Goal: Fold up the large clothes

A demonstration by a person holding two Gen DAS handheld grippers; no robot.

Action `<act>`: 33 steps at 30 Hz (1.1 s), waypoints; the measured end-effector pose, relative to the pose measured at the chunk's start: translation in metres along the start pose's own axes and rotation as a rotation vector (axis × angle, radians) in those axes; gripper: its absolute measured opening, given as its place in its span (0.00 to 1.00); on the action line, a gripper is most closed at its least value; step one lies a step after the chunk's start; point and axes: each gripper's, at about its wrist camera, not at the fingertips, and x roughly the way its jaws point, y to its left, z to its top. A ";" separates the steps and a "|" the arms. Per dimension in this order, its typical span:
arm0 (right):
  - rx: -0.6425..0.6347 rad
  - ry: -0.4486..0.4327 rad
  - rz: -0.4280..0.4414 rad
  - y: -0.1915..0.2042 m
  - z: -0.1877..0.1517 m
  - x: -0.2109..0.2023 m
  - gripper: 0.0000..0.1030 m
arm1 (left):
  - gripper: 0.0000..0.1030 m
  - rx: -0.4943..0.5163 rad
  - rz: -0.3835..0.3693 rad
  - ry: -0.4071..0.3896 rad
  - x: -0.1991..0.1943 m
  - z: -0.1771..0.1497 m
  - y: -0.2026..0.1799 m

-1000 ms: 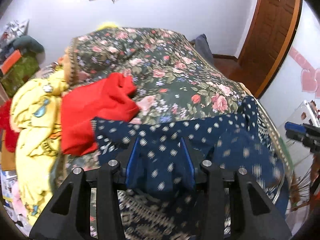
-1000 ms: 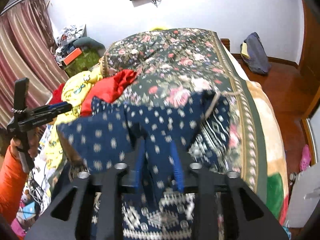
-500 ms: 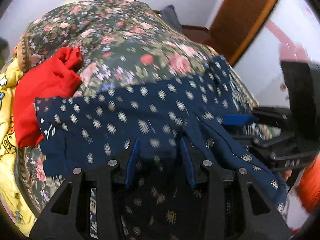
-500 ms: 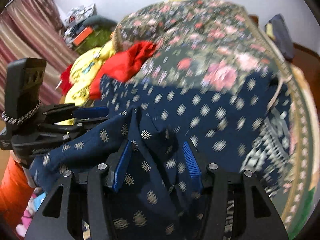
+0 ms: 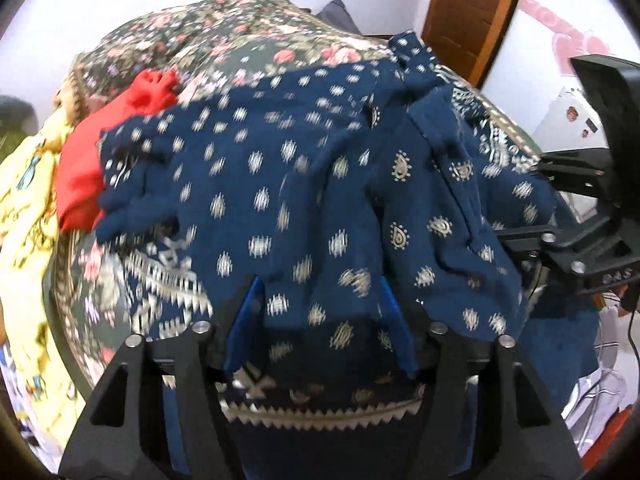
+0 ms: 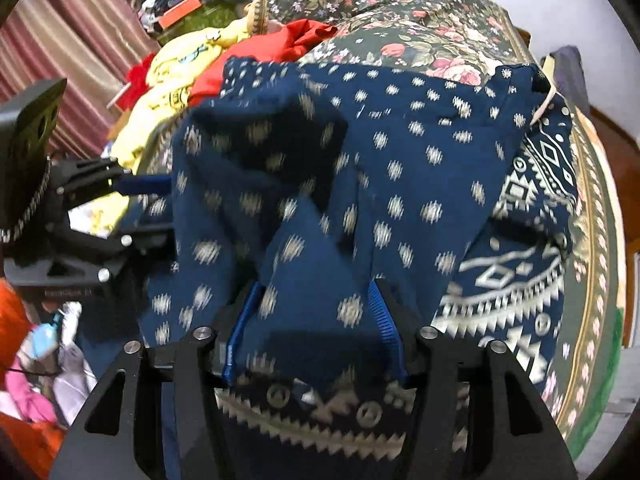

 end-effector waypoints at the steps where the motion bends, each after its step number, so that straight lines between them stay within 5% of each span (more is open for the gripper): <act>1: -0.017 -0.010 -0.018 0.004 -0.005 -0.001 0.55 | 0.61 0.005 0.022 -0.015 -0.001 -0.006 -0.001; 9: -0.046 -0.025 -0.082 0.013 -0.011 -0.017 0.57 | 0.64 -0.007 0.059 -0.067 -0.030 -0.017 0.007; 14: -0.010 -0.108 -0.092 0.000 -0.004 -0.049 0.57 | 0.65 -0.068 0.107 -0.141 -0.061 -0.012 0.034; 22: 0.057 -0.272 -0.159 -0.022 0.019 -0.089 0.58 | 0.75 -0.292 0.216 -0.236 -0.081 0.003 0.111; 27: 0.132 -0.317 -0.206 -0.047 0.030 -0.091 0.64 | 0.75 -0.507 0.163 -0.190 -0.053 0.005 0.165; 33: 0.246 -0.264 -0.257 -0.091 0.035 -0.057 0.64 | 0.75 -0.608 0.077 -0.088 0.006 0.001 0.193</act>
